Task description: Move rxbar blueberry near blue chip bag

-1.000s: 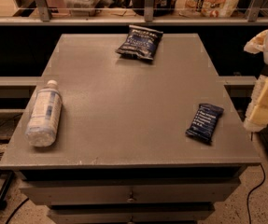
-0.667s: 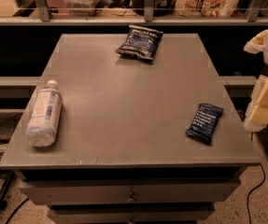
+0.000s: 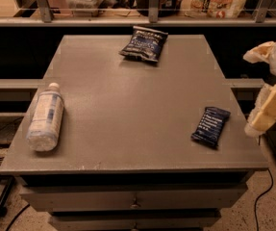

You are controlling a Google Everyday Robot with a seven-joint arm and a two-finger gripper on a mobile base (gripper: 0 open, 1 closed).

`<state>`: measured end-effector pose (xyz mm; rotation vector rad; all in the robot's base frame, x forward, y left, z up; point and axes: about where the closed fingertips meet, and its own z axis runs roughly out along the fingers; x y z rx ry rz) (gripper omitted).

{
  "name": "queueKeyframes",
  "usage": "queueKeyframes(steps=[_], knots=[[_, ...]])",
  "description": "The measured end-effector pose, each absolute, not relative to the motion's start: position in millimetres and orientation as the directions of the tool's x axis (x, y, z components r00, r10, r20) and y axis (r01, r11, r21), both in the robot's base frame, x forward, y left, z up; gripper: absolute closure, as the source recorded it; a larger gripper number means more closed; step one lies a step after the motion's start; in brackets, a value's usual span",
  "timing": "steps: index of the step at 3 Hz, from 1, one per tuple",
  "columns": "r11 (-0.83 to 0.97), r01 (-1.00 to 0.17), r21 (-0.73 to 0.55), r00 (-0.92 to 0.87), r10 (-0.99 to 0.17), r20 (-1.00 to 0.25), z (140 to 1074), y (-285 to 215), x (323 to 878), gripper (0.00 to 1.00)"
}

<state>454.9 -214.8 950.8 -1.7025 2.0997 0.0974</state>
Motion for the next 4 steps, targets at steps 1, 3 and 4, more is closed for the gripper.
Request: queueKeyframes(steps=[1, 3, 4], knots=[[0.246, -0.952, -0.181, -0.140, -0.877, -0.460, 926.8, -205.9, 465.7, 0.00], [0.263, -0.952, -0.158, -0.153, -0.853, -0.498, 914.2, -198.0, 469.0, 0.00], [0.301, -0.943, -0.139, -0.180, -0.817, -0.548, 898.4, -190.9, 471.8, 0.00]])
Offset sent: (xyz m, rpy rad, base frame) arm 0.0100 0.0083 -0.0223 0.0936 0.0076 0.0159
